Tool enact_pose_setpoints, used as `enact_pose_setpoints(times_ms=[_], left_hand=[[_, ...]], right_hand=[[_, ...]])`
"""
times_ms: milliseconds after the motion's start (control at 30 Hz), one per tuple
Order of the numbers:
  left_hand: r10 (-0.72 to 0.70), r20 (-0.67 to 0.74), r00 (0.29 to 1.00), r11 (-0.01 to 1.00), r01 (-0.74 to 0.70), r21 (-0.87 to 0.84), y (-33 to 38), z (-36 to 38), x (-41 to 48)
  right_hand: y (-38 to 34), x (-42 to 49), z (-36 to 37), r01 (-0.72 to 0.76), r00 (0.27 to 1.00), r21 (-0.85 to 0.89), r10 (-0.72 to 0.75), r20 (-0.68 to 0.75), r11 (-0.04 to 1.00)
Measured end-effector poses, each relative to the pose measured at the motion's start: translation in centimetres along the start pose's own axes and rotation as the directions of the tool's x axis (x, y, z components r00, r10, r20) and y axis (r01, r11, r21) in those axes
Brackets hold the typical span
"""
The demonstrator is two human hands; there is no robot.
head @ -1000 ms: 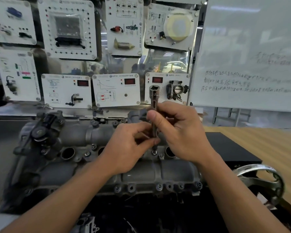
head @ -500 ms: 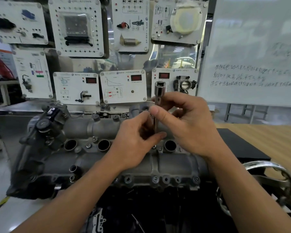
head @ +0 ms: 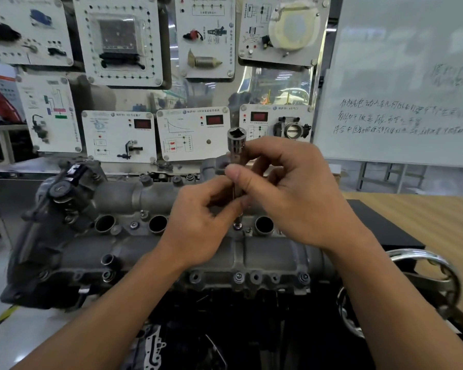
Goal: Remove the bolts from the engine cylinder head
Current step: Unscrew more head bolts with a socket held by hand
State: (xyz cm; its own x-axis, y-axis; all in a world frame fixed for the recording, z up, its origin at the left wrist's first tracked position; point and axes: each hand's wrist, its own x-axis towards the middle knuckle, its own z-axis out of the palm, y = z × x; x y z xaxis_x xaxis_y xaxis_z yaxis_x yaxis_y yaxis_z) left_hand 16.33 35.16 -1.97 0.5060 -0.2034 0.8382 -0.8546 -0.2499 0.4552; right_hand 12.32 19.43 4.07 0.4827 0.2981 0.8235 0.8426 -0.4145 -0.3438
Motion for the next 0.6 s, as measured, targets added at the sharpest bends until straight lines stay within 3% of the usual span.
enact_pose_setpoints(times_ms=[133, 267, 333, 433, 600], left_hand=[[-0.040, -0.099, 0.994, 0.999, 0.040, 0.000, -0.3, -0.1, 0.4], [-0.042, -0.104, 0.994, 0.996, 0.050, 0.073, 0.3, 0.5, 0.6], [-0.077, -0.059, 0.995, 0.997, 0.076, -0.026, 0.7, 0.8, 0.9], [-0.058, -0.104, 0.993, 0.990, 0.043, -0.135, 0.3, 1.4, 1.7], [0.021, -0.030, 0.999, 0.993, -0.024, -0.114, 0.4, 1.3, 1.7]], right_hand=[[-0.9, -0.2, 0.6, 0.007, 0.995, 0.147, 0.008, -0.101, 0.989], [-1.9, -0.4, 3.0, -0.014, 0.989, 0.012, 0.015, -0.144, 1.000], [-1.9, -0.4, 3.7, -0.034, 0.972, -0.078, 0.015, -0.234, 0.996], [-1.3, 0.0, 3.0, -0.088, 0.941, -0.037, 0.071, -0.331, 0.995], [-1.3, -0.4, 1.7, -0.041, 0.980, 0.105, 0.061, -0.191, 0.994]])
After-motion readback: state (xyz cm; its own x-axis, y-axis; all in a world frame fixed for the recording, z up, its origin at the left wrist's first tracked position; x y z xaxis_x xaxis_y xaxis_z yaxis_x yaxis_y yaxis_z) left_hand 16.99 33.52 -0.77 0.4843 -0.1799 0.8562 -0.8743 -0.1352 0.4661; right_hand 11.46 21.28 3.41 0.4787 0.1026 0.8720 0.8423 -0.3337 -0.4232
